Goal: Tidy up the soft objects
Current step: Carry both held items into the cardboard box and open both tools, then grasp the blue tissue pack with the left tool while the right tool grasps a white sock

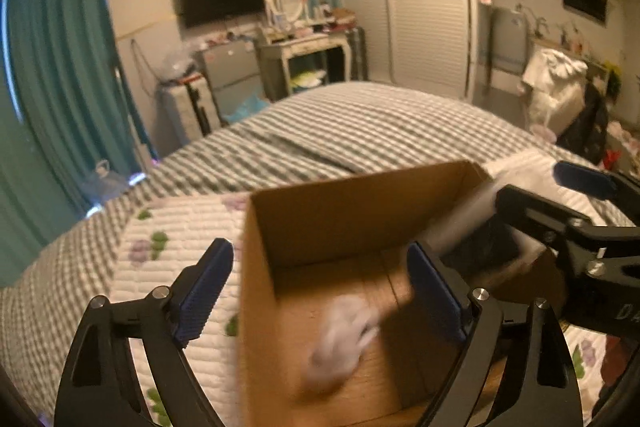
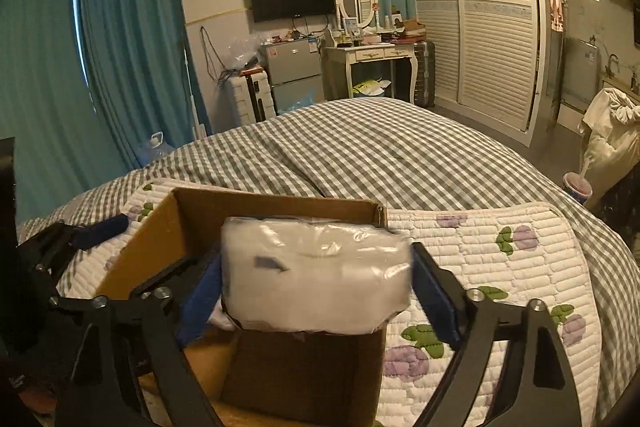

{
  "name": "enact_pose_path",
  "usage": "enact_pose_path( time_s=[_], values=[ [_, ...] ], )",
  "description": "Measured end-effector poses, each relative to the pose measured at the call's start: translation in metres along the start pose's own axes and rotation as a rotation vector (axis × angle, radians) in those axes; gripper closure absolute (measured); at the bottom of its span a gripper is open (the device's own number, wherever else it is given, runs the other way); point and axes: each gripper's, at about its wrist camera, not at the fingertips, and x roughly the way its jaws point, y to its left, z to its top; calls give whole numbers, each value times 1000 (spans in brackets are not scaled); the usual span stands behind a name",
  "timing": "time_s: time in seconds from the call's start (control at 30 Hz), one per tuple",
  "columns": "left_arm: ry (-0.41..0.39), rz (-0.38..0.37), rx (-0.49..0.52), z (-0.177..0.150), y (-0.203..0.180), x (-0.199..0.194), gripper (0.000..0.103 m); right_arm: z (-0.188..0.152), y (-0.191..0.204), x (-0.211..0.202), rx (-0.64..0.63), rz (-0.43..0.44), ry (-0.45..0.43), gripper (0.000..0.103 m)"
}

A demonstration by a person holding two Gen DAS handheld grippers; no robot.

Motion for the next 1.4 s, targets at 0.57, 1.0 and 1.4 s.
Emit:
enact_pose_path(
  time_s=[0.57, 1.0, 1.4],
  values=[
    [-263, 58, -46, 26, 21, -230, 0, 41, 23, -235, -91, -19, -171, 0],
    [-164, 84, -24, -59, 0, -258, 0, -82, 51, -280, -212, -30, -35, 0],
    [127, 30, -83, -163, -31, -163, 0, -184, 13, -175, -108, -97, 265, 19]
  ],
)
